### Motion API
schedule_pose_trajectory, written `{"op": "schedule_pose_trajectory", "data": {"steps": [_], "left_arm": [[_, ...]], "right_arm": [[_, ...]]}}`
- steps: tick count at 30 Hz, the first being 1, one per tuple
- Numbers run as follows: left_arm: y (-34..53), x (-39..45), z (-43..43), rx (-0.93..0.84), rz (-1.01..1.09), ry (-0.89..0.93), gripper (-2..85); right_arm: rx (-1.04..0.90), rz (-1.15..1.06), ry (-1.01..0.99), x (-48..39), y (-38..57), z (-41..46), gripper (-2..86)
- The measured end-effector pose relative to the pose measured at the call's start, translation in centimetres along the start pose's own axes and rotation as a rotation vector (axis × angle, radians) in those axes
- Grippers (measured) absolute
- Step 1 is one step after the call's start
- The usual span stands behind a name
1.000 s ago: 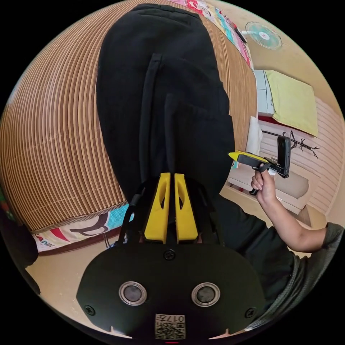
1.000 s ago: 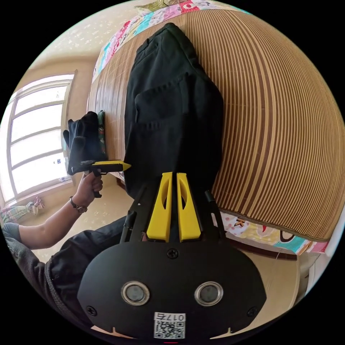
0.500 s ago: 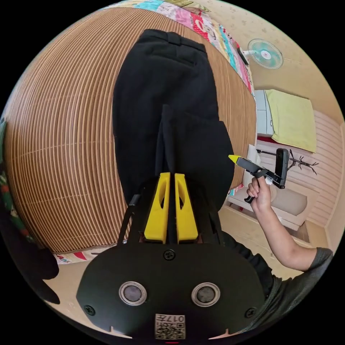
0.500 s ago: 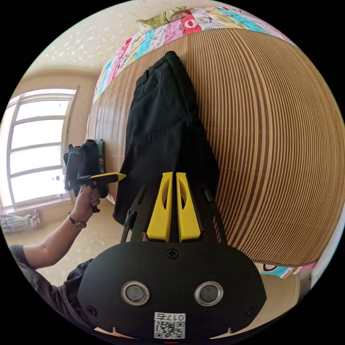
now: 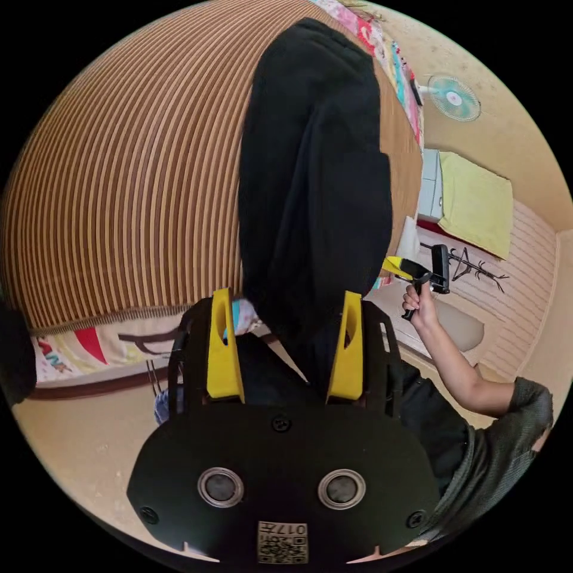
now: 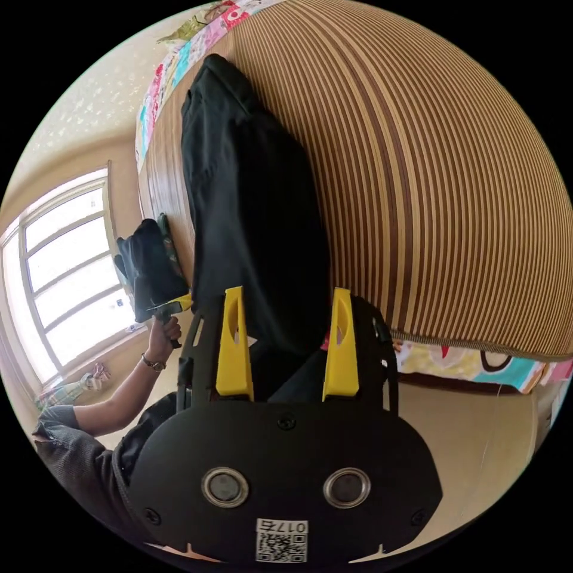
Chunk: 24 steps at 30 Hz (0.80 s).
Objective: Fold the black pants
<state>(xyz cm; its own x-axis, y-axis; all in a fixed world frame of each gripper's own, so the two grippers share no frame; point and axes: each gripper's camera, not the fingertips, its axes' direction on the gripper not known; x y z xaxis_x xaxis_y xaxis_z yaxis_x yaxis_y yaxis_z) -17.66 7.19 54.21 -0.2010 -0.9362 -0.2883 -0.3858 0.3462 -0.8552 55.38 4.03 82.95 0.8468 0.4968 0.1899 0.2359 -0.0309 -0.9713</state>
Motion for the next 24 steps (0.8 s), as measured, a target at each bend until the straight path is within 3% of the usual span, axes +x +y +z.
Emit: {"op": "schedule_pose_trajectory", "data": {"steps": [4, 8, 12, 16, 20, 22, 24], "left_arm": [[2.3, -1.6, -0.3, -0.044, -0.023, 0.021, 18.4], [2.8, -5.2, -2.9, 0.01, -0.091, 0.342, 14.4], [1.5, -8.2, -4.7, -0.139, -0.108, 0.483, 13.7], [1.3, -6.9, -7.7, -0.224, -0.004, 0.423, 14.1], [1.1, -3.7, -9.0, -0.292, 0.074, 0.198, 10.9], [1.2, -1.5, -10.0, -0.336, 0.188, 0.201, 6.4], [3.5, 2.9, -13.2, -0.335, 0.439, 0.194, 5.5]], "right_arm": [[-0.085, 0.068, -0.075, 3.5, 1.8, 1.7, 19.8], [-0.097, 0.13, -0.169, 5.7, 0.7, 1.3, 18.3], [-0.216, 0.043, -0.127, 5.8, -0.7, 0.5, 14.2], [-0.336, -0.033, -0.119, 6.3, -1.2, -0.3, 12.9], [-0.39, -0.071, -0.191, 7.5, -1.9, -0.6, 9.4], [-0.422, -0.108, -0.303, 7.3, -1.9, -1.5, 7.0], [-0.45, -0.205, -0.301, 6.0, -1.1, -3.1, 5.8]]}}
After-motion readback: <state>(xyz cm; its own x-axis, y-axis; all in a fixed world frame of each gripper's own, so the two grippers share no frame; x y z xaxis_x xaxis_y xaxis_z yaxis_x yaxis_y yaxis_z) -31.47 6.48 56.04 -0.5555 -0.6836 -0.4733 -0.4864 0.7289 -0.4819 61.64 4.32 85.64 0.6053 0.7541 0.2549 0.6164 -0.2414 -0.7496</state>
